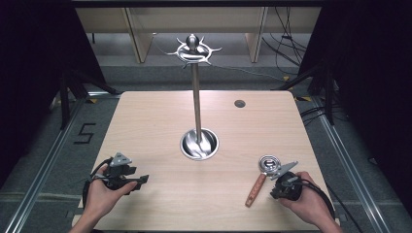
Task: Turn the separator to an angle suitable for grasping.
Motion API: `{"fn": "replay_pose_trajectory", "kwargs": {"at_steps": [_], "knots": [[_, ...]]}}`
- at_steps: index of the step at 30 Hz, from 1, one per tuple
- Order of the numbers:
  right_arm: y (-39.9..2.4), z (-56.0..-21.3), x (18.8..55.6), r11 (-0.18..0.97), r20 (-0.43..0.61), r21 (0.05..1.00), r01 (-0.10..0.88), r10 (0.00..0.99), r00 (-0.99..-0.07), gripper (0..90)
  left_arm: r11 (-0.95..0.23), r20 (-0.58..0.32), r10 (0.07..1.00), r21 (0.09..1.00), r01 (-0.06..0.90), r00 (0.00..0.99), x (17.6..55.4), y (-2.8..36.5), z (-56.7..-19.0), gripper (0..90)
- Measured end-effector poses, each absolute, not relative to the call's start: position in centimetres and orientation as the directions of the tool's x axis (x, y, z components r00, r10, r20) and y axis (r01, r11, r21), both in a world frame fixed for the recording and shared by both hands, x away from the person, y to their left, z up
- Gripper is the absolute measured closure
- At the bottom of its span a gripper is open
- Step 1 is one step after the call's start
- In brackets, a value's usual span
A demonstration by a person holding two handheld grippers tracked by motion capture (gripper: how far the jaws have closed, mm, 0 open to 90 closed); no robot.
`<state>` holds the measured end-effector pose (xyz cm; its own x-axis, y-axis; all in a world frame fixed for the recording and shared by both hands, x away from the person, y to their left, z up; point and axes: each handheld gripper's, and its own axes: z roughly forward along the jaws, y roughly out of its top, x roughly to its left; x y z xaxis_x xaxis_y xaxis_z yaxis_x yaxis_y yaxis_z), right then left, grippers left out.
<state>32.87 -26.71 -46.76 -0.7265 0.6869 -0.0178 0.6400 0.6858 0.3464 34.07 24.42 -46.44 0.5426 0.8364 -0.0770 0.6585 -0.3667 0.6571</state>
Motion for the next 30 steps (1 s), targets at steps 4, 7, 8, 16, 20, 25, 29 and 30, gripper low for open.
{"fn": "replay_pose_trajectory", "kwargs": {"at_steps": [4,7,8,16,20,25,29,30], "knots": [[-26.4,-46.9,33.0,0.711,-0.009,0.301,0.636,0.669,-0.743,89.9,-0.358,-0.072,0.841,0.668,0.652,0.537,34.0,24.6,-46.3,38.3],[-26.1,-46.9,33.0,0.714,0.013,0.269,0.647,0.669,-0.744,90.0,-0.367,-0.072,0.837,0.663,0.653,0.543,34.0,24.6,-46.3,38.4],[-25.7,-47.1,33.0,0.719,0.023,0.228,0.656,0.67,-0.742,90.0,-0.377,-0.071,0.829,0.66,0.649,0.554,34.1,24.5,-46.5,38.3],[-23.5,-47.4,33.8,0.763,0.027,0.184,0.62,0.626,-0.779,90.0,-0.387,-0.082,0.814,0.661,0.643,0.575,34.1,24.3,-46.4,38.1],[-22.8,-47.4,34.1,0.771,0.036,0.182,0.61,0.615,-0.788,90.0,-0.386,-0.078,0.816,0.664,0.641,0.572,34.1,24.5,-46.4,38.2],[-22.0,-47.4,34.6,0.772,0.041,0.183,0.609,0.613,-0.789,90.0,-0.382,-0.086,0.814,0.665,0.642,0.574,34.0,24.3,-46.3,38.2],[-21.1,-47.3,35.3,0.77,0.048,0.193,0.609,0.612,-0.789,90.0,-0.379,-0.089,0.815,0.666,0.643,0.573,34.1,24.3,-46.4,38.1],[-20.9,-47.3,35.6,0.773,0.051,0.198,0.602,0.605,-0.794,90.0,-0.381,-0.089,0.815,0.662,0.646,0.573,34.0,24.3,-46.3,38.1]]}}
